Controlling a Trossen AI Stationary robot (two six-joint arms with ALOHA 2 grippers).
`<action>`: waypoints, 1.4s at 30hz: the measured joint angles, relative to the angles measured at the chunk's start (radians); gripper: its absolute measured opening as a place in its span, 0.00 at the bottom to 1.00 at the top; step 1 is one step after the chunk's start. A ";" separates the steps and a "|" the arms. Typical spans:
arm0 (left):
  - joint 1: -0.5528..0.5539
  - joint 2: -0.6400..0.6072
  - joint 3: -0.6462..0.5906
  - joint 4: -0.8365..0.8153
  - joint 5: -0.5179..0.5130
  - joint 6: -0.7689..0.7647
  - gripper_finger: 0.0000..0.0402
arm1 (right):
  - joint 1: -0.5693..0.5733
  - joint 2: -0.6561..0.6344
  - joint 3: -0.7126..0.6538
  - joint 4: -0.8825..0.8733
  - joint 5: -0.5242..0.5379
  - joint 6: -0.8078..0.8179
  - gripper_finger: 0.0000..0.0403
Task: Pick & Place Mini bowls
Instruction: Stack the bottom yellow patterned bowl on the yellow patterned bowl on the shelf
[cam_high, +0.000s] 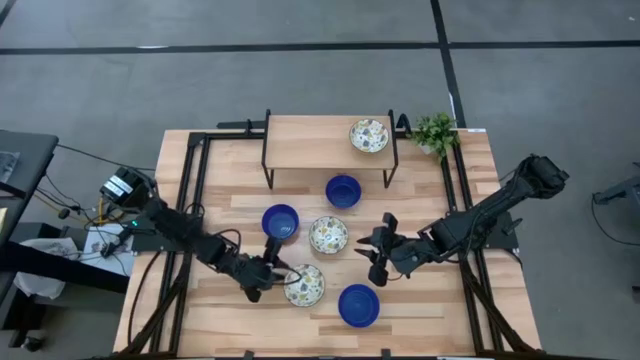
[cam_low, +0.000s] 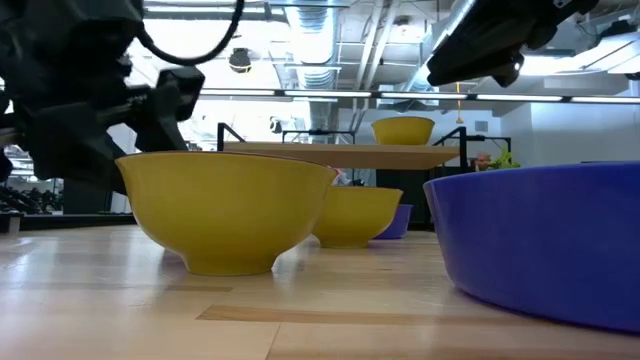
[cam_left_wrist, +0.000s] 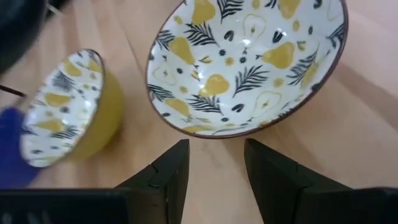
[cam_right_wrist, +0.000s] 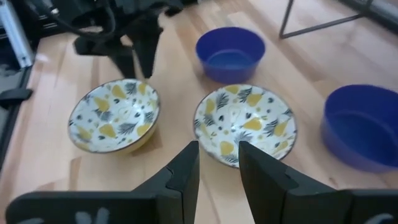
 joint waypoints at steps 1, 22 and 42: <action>-0.012 0.000 0.000 0.000 -0.025 0.015 0.38 | 0.000 0.000 0.000 0.000 -0.016 0.000 0.25; -0.181 -0.096 0.000 -0.005 -0.157 -0.188 0.38 | 0.000 -0.001 0.000 -0.001 -0.079 0.000 0.25; -0.007 0.053 0.518 -0.838 0.191 -0.344 0.38 | 0.000 -0.001 0.000 -0.044 -0.097 -0.001 0.25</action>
